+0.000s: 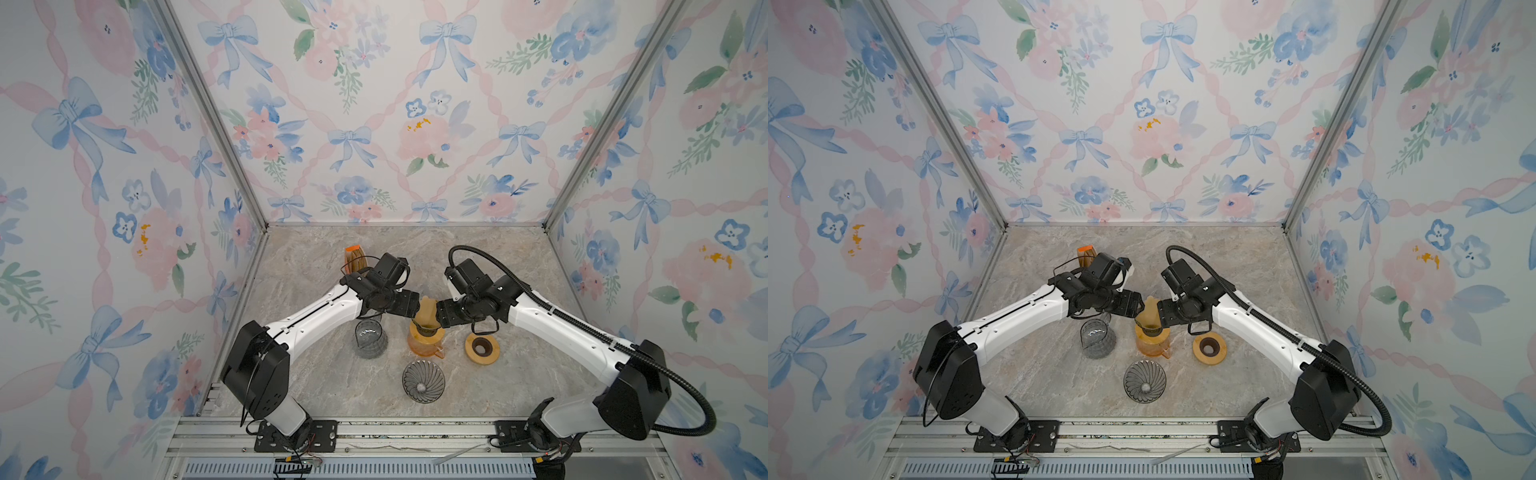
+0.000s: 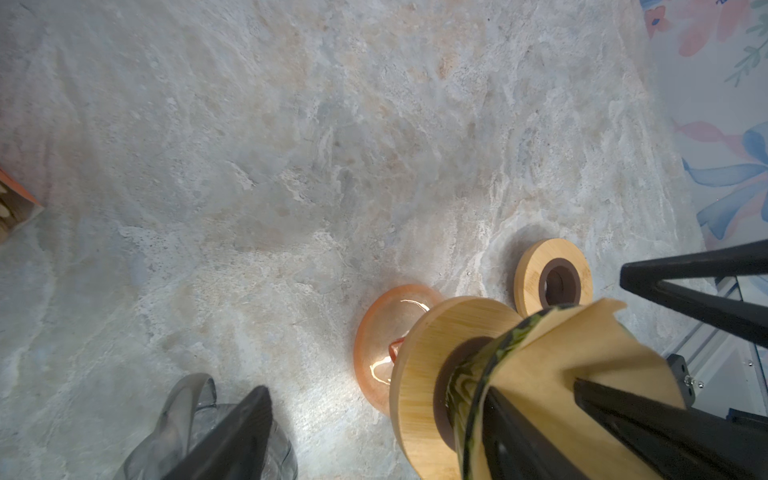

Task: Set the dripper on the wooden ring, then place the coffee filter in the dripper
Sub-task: 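Pinch the brown filter rim with both grippers and press it into the dripper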

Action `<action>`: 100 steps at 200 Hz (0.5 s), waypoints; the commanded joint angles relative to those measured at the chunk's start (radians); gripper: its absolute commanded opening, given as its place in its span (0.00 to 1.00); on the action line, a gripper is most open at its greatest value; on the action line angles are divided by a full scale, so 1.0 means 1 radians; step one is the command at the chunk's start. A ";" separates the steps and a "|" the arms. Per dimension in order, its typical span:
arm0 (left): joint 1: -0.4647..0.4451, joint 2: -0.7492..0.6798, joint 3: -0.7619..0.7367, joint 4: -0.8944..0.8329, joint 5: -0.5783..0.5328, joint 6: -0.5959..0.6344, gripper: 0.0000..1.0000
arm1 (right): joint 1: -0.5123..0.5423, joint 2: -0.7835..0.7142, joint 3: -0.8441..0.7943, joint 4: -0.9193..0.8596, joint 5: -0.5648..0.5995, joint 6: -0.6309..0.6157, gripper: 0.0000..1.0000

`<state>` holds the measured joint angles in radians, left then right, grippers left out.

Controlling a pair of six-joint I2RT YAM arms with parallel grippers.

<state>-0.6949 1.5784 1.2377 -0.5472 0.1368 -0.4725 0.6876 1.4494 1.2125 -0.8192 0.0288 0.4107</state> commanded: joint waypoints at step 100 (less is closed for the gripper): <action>-0.038 -0.071 -0.047 -0.007 -0.032 -0.020 0.80 | 0.029 -0.105 -0.093 0.072 0.008 0.051 0.75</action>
<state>-0.7261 1.5501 1.2072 -0.5472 0.1211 -0.4767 0.7025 1.3849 1.1378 -0.7647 0.0299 0.4446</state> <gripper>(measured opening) 0.802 0.749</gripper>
